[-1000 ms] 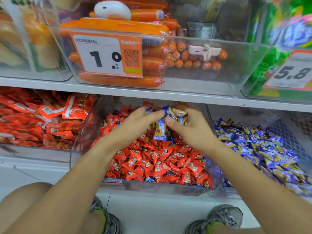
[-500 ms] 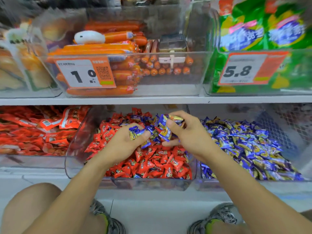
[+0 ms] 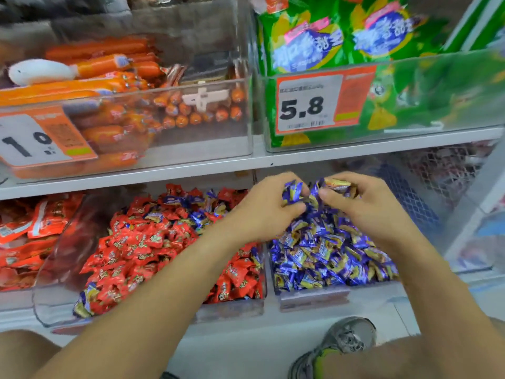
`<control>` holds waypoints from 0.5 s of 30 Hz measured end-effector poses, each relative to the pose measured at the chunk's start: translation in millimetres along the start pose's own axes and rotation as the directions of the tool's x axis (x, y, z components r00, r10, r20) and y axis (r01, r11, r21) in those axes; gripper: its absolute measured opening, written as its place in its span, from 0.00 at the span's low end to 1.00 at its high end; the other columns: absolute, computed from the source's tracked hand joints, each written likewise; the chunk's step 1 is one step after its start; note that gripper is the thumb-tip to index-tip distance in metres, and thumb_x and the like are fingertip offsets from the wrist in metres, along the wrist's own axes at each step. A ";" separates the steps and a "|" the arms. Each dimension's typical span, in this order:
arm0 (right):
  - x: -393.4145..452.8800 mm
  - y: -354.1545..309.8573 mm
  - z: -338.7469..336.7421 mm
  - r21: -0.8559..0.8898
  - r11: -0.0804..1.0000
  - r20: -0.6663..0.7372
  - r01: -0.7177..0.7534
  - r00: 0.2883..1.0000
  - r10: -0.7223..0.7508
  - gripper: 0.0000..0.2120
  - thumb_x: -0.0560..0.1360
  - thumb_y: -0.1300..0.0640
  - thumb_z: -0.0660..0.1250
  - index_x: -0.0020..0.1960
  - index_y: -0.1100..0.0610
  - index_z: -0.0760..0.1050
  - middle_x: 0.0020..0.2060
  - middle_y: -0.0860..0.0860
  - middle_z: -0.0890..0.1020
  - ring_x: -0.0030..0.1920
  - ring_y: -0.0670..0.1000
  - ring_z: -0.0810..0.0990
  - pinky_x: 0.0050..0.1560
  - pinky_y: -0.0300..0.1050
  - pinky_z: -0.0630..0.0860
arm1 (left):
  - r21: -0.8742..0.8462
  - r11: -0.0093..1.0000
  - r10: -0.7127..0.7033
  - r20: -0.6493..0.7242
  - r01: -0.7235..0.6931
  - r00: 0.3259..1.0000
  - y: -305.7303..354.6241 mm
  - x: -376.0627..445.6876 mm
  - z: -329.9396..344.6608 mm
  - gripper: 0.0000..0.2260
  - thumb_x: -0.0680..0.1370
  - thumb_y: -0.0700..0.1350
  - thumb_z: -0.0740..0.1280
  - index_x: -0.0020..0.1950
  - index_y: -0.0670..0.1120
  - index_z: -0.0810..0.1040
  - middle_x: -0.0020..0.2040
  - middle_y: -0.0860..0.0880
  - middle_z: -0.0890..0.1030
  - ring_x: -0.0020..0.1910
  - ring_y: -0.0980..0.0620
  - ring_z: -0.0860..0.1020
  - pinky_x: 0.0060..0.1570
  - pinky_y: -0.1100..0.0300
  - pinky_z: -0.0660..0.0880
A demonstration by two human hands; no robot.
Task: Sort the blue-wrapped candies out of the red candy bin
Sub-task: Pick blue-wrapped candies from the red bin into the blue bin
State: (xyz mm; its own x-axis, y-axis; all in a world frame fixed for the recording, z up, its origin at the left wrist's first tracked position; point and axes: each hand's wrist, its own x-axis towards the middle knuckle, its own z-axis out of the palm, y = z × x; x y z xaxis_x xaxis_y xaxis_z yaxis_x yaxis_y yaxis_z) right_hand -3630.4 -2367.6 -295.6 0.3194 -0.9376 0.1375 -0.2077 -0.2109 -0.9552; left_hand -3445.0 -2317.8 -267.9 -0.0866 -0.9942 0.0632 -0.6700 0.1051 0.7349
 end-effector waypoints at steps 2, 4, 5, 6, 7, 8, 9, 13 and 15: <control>2.6 14.7 -10.9 -0.071 0.997 -0.040 0.016 0.999 -0.019 0.06 0.74 0.58 0.73 0.46 0.47 0.82 0.41 0.49 0.85 0.40 0.48 0.80 0.45 0.41 0.76 | 0.120 0.992 0.021 0.015 -0.022 1.000 4.4 18.0 14.8 0.10 0.76 0.42 0.70 0.56 0.49 0.77 0.45 0.52 0.78 0.43 0.52 0.78 0.45 0.60 0.73; 6.2 28.7 -16.2 -0.164 0.985 -0.051 0.054 0.997 -0.063 0.08 0.74 0.56 0.74 0.48 0.43 0.80 0.45 0.49 0.84 0.44 0.50 0.80 0.47 0.39 0.76 | 0.278 0.959 0.033 0.067 -0.050 0.997 6.5 30.4 28.2 0.17 0.76 0.46 0.69 0.64 0.47 0.73 0.52 0.48 0.77 0.56 0.46 0.76 0.52 0.61 0.70; 7.8 33.8 -17.7 -0.229 0.971 -0.032 0.068 0.996 -0.078 0.11 0.74 0.54 0.74 0.52 0.42 0.79 0.49 0.50 0.83 0.47 0.48 0.80 0.49 0.35 0.74 | 0.367 0.929 0.003 0.118 -0.046 0.993 6.2 34.6 34.5 0.24 0.75 0.51 0.69 0.69 0.47 0.69 0.58 0.43 0.74 0.62 0.43 0.73 0.58 0.58 0.69; 9.1 38.1 -19.1 -0.283 0.956 0.008 0.075 0.997 -0.076 0.14 0.74 0.53 0.73 0.57 0.41 0.76 0.54 0.49 0.81 0.51 0.45 0.79 0.51 0.30 0.72 | 0.461 0.887 -0.066 0.177 -0.023 0.982 6.7 37.3 40.6 0.31 0.75 0.56 0.69 0.74 0.46 0.63 0.66 0.39 0.69 0.67 0.38 0.68 0.65 0.52 0.67; 9.4 40.9 -21.5 -0.314 0.946 0.048 0.077 0.997 -0.065 0.18 0.74 0.51 0.73 0.62 0.42 0.74 0.58 0.48 0.78 0.55 0.42 0.77 0.55 0.28 0.69 | 0.541 0.841 -0.157 0.228 0.009 0.961 6.8 38.5 46.2 0.38 0.75 0.61 0.67 0.77 0.45 0.55 0.73 0.36 0.61 0.71 0.35 0.62 0.69 0.45 0.63; 10.0 42.6 -24.4 -0.338 0.938 0.074 0.072 0.996 -0.049 0.20 0.76 0.49 0.71 0.66 0.43 0.73 0.60 0.47 0.77 0.59 0.42 0.76 0.59 0.29 0.67 | 0.587 0.809 -0.242 0.271 0.039 0.932 7.1 38.8 52.2 0.43 0.75 0.64 0.65 0.79 0.45 0.47 0.77 0.37 0.53 0.74 0.32 0.57 0.72 0.40 0.60; 9.7 43.6 -27.3 -0.358 0.930 0.086 0.076 0.995 -0.049 0.18 0.77 0.48 0.68 0.67 0.45 0.74 0.61 0.46 0.77 0.62 0.43 0.75 0.62 0.33 0.67 | 0.611 0.789 -0.309 0.316 0.056 0.897 6.4 38.7 58.9 0.45 0.76 0.67 0.62 0.80 0.45 0.42 0.79 0.37 0.47 0.76 0.31 0.52 0.73 0.38 0.57; 0.5 48.5 -31.2 -0.546 0.827 0.205 0.136 0.978 -0.026 0.21 0.82 0.44 0.56 0.46 0.58 0.80 0.42 0.54 0.81 0.48 0.54 0.78 0.53 0.51 0.72 | 0.624 0.780 -0.383 0.426 0.040 0.819 8.2 38.4 82.7 0.43 0.79 0.67 0.52 0.79 0.42 0.35 0.78 0.35 0.40 0.76 0.30 0.42 0.75 0.38 0.47; 0.1 61.0 -30.9 -0.620 0.782 0.227 0.068 0.969 0.096 0.18 0.83 0.50 0.55 0.56 0.59 0.80 0.52 0.56 0.82 0.59 0.58 0.75 0.64 0.48 0.65 | 0.566 0.820 -0.390 0.439 0.088 0.809 5.7 47.6 87.1 0.39 0.80 0.66 0.50 0.79 0.44 0.35 0.79 0.37 0.39 0.76 0.31 0.41 0.75 0.39 0.45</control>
State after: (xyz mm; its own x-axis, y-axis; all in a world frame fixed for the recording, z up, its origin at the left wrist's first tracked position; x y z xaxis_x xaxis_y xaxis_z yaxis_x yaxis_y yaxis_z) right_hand -3671.6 -2389.1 -345.7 0.4997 -0.8660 -0.0178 -0.7138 -0.4000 -0.5749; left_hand -3517.2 -2362.6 -319.5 -0.1325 -0.8362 -0.5321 -0.9742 0.0109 0.2254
